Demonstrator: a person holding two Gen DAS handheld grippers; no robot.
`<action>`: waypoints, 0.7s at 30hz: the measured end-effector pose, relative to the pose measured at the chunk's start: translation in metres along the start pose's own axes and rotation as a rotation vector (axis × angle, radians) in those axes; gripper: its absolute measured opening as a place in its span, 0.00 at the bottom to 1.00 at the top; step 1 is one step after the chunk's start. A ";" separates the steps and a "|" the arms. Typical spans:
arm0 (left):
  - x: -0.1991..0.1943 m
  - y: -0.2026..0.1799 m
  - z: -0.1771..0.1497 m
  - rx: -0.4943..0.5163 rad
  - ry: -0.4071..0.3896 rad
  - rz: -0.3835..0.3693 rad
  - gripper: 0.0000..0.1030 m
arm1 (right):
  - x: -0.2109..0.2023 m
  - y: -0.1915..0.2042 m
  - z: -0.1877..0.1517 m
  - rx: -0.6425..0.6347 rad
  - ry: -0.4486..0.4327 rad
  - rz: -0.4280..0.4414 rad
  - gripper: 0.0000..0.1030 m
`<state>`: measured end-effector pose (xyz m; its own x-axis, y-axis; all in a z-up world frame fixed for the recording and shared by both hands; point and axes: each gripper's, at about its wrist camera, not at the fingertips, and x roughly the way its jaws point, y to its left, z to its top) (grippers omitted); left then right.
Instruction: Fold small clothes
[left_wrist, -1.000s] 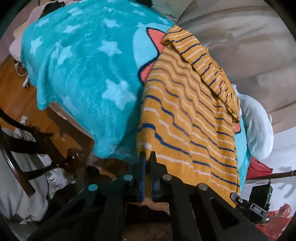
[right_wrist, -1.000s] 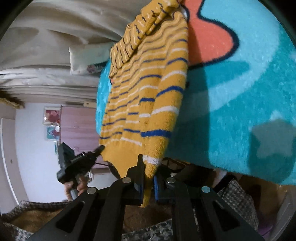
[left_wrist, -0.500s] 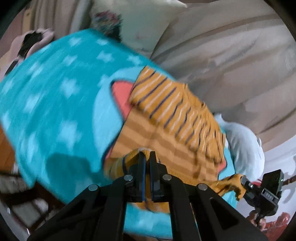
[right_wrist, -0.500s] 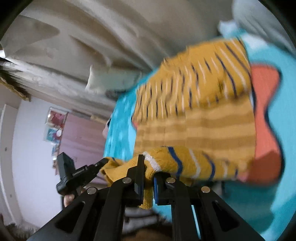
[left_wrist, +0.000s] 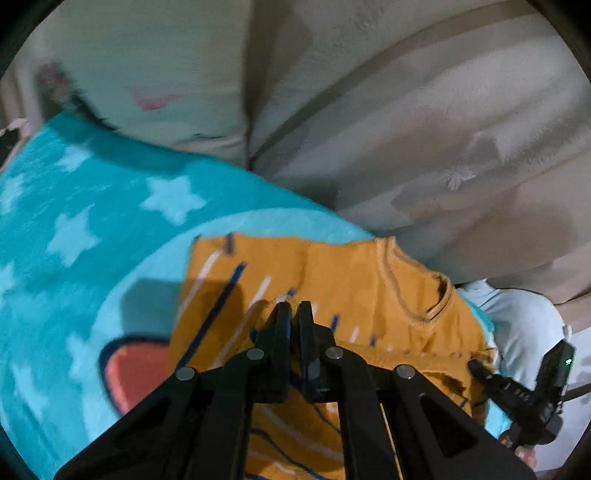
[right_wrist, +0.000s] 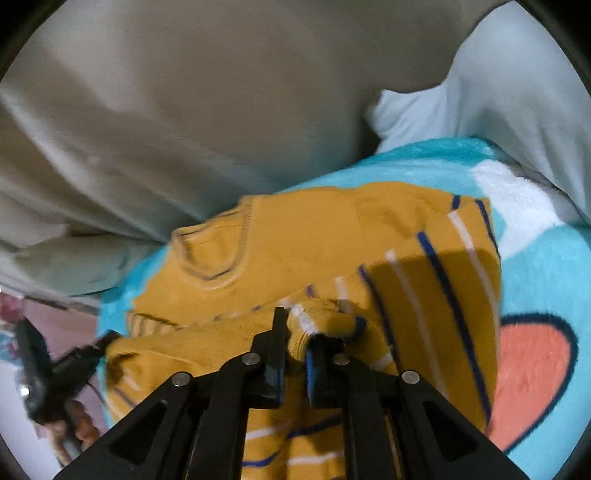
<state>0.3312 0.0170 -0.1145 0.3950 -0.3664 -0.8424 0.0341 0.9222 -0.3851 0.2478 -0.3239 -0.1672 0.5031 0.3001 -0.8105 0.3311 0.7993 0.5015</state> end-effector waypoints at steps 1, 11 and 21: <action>0.000 0.000 0.004 -0.010 0.003 -0.024 0.08 | 0.002 -0.004 0.002 0.024 0.001 0.012 0.11; -0.041 0.017 0.012 0.003 -0.078 -0.021 0.34 | -0.044 -0.007 0.009 0.083 -0.076 0.106 0.52; -0.002 -0.002 -0.040 0.209 0.021 0.072 0.40 | -0.024 0.044 -0.047 -0.224 0.047 -0.022 0.55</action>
<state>0.2933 0.0112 -0.1271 0.3844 -0.2994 -0.8732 0.1971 0.9507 -0.2392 0.2133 -0.2712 -0.1400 0.4579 0.3013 -0.8364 0.1535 0.8999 0.4082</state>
